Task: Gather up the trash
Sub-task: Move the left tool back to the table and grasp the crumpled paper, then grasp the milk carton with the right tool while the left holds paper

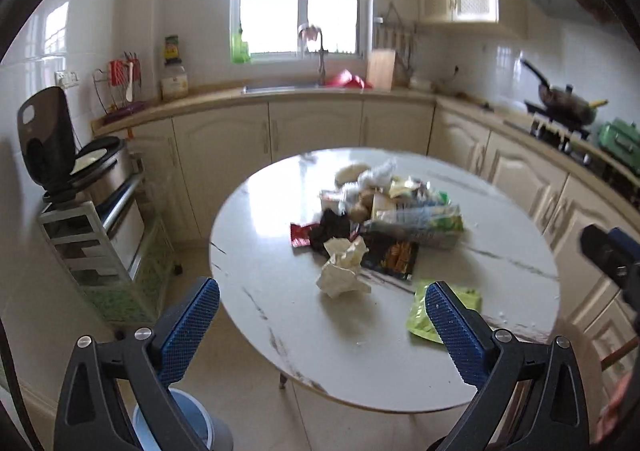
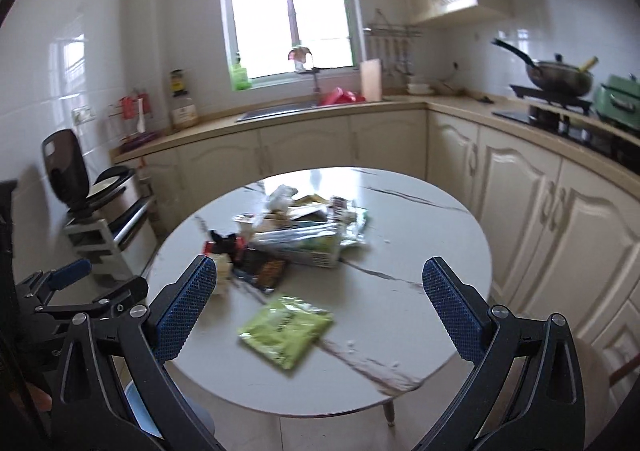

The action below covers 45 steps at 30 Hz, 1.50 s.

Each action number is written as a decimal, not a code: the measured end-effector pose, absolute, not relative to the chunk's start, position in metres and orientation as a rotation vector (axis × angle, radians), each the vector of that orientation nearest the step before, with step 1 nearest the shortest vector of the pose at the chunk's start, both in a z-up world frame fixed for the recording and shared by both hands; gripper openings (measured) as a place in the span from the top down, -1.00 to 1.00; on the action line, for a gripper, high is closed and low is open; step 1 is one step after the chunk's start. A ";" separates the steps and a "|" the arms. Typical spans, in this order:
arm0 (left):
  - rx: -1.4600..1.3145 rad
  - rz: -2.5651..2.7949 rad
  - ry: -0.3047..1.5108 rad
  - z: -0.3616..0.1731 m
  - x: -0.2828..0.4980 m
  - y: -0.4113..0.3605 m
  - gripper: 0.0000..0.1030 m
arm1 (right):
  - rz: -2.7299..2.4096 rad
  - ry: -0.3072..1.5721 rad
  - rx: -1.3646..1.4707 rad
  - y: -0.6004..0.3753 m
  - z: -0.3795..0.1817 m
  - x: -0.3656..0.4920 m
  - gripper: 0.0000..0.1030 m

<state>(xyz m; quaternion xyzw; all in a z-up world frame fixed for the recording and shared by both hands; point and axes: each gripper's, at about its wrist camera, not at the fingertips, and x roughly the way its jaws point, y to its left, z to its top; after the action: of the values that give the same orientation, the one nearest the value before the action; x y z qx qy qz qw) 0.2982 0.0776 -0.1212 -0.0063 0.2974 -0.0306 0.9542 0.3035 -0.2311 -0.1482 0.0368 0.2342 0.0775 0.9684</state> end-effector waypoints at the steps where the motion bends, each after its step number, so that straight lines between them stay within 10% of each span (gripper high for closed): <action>1: -0.011 -0.062 0.620 -0.124 0.312 0.076 -0.97 | 0.154 0.479 0.084 -0.236 -0.150 0.307 -1.00; 15: 0.053 -0.039 0.796 -0.194 0.454 0.046 -0.86 | 0.138 0.610 0.101 -0.263 -0.191 0.365 -1.00; 23: 0.014 -0.117 0.839 -0.221 0.491 0.050 -0.34 | 0.206 0.688 0.074 -0.252 -0.203 0.410 -1.00; 27: -0.007 -0.149 0.825 -0.220 0.494 0.057 0.31 | 0.269 0.728 0.002 -0.239 -0.208 0.440 -1.00; 42: -0.101 -0.225 0.802 -0.200 0.462 0.084 0.32 | 0.473 0.841 -0.461 -0.168 -0.229 0.512 -1.00; 45: -0.114 -0.234 0.803 -0.196 0.456 0.088 0.32 | 0.504 0.895 -0.523 -0.158 -0.240 0.520 -0.76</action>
<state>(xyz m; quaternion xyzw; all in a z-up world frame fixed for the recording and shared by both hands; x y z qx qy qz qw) 0.4558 0.0877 -0.1960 -0.0555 0.3896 -0.1133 0.9123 0.5202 -0.1585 -0.2398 -0.2474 0.4232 0.2383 0.8384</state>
